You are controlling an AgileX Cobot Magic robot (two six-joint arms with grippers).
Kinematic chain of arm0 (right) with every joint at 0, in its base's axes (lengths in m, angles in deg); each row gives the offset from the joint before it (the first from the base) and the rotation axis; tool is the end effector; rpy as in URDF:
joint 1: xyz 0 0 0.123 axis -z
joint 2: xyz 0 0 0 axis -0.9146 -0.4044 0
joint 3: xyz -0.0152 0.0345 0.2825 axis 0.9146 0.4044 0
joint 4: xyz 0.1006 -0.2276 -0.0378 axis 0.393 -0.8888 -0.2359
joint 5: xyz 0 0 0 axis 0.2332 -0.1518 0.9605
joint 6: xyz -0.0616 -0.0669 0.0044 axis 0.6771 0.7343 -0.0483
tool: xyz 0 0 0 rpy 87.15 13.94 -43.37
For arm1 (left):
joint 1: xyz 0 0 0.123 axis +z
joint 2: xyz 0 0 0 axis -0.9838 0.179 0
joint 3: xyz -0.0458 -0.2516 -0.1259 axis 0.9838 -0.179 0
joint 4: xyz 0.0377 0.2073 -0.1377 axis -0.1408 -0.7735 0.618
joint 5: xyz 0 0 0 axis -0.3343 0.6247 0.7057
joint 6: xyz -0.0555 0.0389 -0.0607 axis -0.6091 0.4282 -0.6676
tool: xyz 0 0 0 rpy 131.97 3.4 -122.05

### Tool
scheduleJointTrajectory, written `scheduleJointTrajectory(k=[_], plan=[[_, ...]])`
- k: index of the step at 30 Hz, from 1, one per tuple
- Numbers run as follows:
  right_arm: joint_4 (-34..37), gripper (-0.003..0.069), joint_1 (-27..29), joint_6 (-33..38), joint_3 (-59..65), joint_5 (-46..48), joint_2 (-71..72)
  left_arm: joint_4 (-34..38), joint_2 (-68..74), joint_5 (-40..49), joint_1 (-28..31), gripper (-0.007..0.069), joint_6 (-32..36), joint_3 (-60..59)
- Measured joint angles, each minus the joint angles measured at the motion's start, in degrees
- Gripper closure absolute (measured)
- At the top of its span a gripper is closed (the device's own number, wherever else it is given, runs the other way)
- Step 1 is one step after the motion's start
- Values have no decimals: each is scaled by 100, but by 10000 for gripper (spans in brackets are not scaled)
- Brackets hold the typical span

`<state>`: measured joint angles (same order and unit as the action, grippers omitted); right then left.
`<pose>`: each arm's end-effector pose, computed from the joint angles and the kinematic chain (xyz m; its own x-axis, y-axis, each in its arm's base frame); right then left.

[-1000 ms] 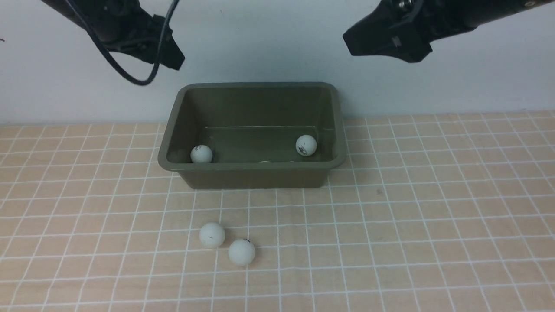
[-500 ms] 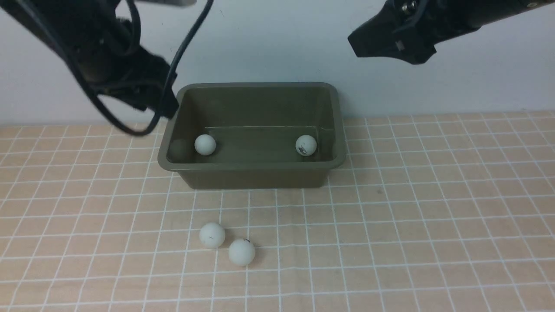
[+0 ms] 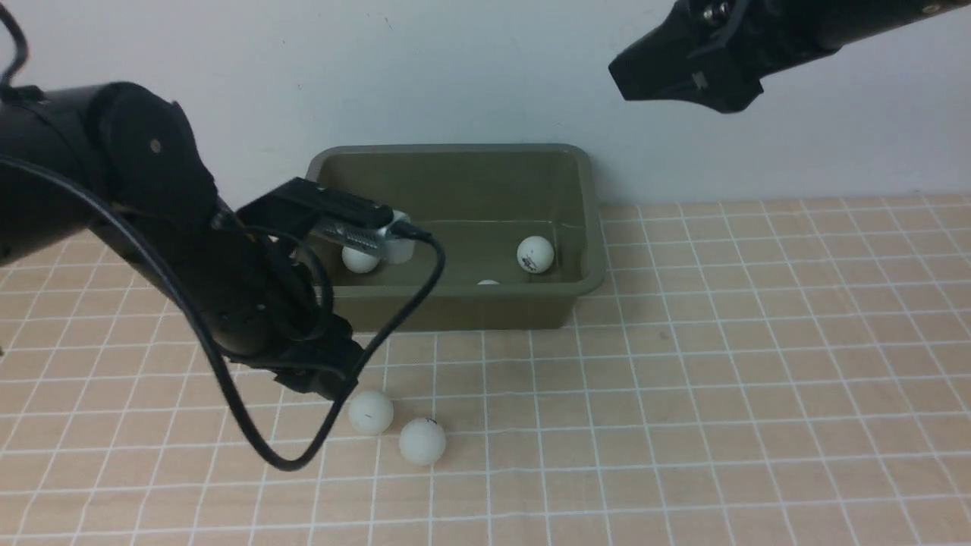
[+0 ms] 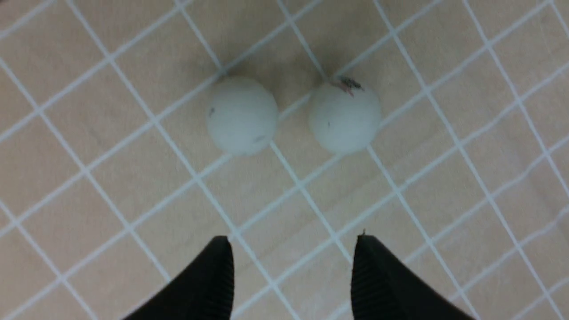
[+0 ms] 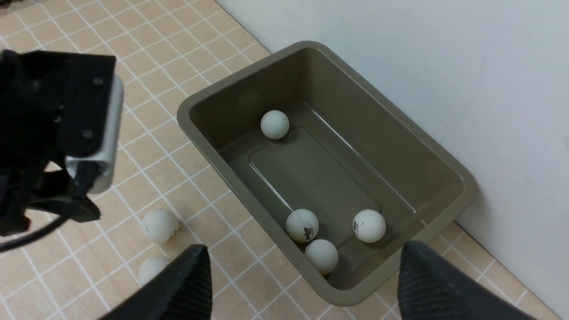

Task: Put the table tennis balls into the box on the light coffee tablecloth.
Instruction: 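Reach for and grasp a ping pong ball on the table beside the basket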

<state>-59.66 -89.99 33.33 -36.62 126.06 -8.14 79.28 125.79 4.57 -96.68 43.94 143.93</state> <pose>0.2668 0.1491 0.4362 -0.3693 -0.5106 -0.7765 -0.7662 0.6401 -0.0565 0.2977 -0.1113 0.2540 -0.8248 0.4547 -0.3361 0.5211 0.8419 -0.1398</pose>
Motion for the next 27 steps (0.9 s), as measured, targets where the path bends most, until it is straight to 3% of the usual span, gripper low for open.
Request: scheduleJointTrajectory(k=[4,8,14,27], plan=[[13,147,0,-18,0,0,0,-25,333,-421,-72,323,31,0],[51,147,0,-24,0,53,0,-80,609,-532,-72,267,46,0],[65,147,0,-85,0,103,0,-80,806,-843,-78,118,127,0],[66,147,0,-85,0,105,0,47,1453,-1360,-84,106,137,0]])
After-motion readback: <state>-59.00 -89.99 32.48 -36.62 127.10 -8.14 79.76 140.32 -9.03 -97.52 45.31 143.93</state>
